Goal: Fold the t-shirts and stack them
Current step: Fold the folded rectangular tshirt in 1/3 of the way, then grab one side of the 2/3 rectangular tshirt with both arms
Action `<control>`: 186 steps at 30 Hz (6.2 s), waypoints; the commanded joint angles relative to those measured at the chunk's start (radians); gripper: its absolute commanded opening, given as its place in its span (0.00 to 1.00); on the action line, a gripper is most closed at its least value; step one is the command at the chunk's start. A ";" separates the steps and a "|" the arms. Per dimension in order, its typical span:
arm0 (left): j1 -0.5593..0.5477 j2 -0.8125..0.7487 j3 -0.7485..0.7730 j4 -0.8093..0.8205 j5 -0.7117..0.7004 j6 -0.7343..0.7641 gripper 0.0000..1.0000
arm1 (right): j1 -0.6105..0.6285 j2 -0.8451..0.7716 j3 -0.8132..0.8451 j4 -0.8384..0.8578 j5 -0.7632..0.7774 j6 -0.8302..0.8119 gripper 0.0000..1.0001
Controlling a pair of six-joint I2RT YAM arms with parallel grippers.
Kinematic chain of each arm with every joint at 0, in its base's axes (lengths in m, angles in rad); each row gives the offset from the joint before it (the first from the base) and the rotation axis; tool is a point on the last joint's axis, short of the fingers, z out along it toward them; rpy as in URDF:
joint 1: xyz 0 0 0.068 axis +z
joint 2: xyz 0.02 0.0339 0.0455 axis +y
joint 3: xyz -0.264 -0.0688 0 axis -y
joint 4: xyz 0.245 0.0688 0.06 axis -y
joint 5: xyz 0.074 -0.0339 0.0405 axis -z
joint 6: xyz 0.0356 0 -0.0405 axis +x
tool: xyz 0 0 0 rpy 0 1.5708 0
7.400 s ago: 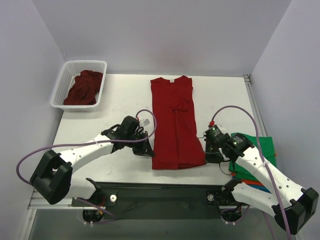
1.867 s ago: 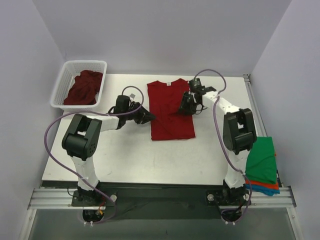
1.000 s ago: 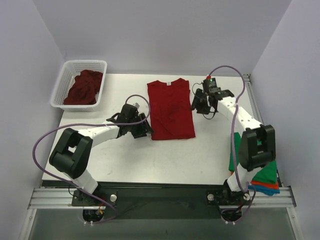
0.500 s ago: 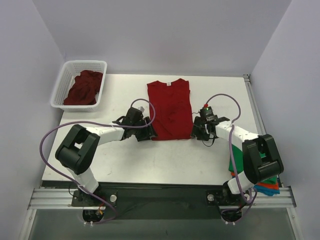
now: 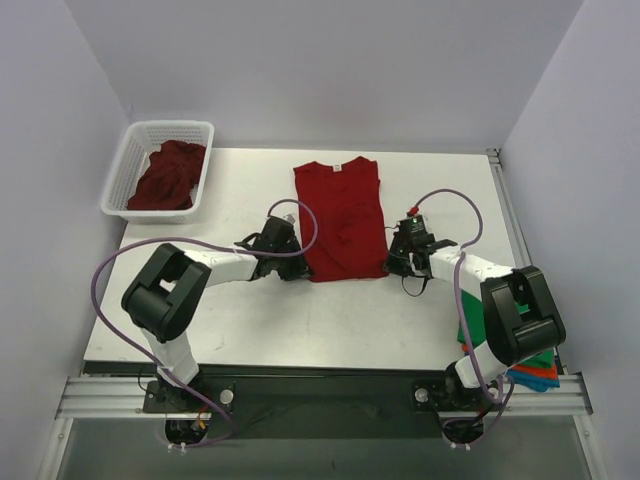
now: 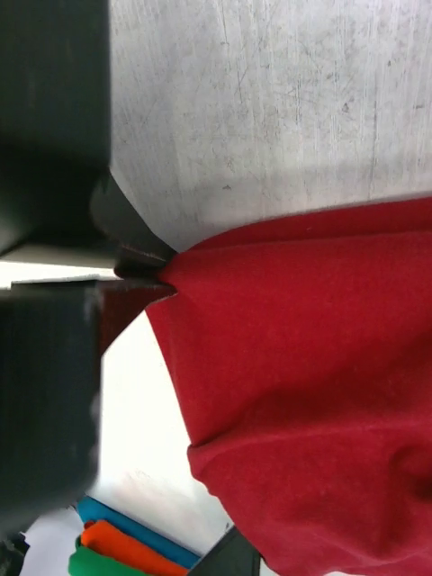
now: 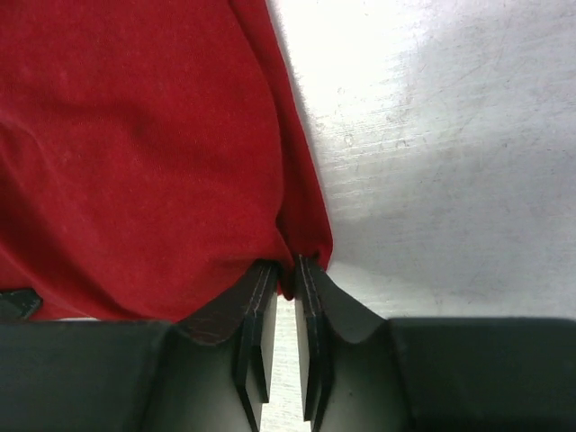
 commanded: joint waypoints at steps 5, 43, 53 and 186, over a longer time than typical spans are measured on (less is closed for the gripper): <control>-0.008 -0.025 0.019 -0.084 -0.058 -0.002 0.00 | -0.013 -0.025 0.009 -0.034 0.048 0.005 0.00; -0.034 -0.875 -0.397 -0.571 -0.036 -0.022 0.61 | 0.468 -0.650 -0.230 -0.534 0.204 0.194 0.45; 0.129 -0.571 -0.120 -0.450 -0.017 0.161 0.53 | 0.363 -0.348 0.026 -0.336 0.186 0.021 0.40; -0.001 -0.725 -0.455 -0.373 0.072 -0.011 0.61 | 0.471 -0.636 -0.511 -0.103 -0.076 0.545 0.52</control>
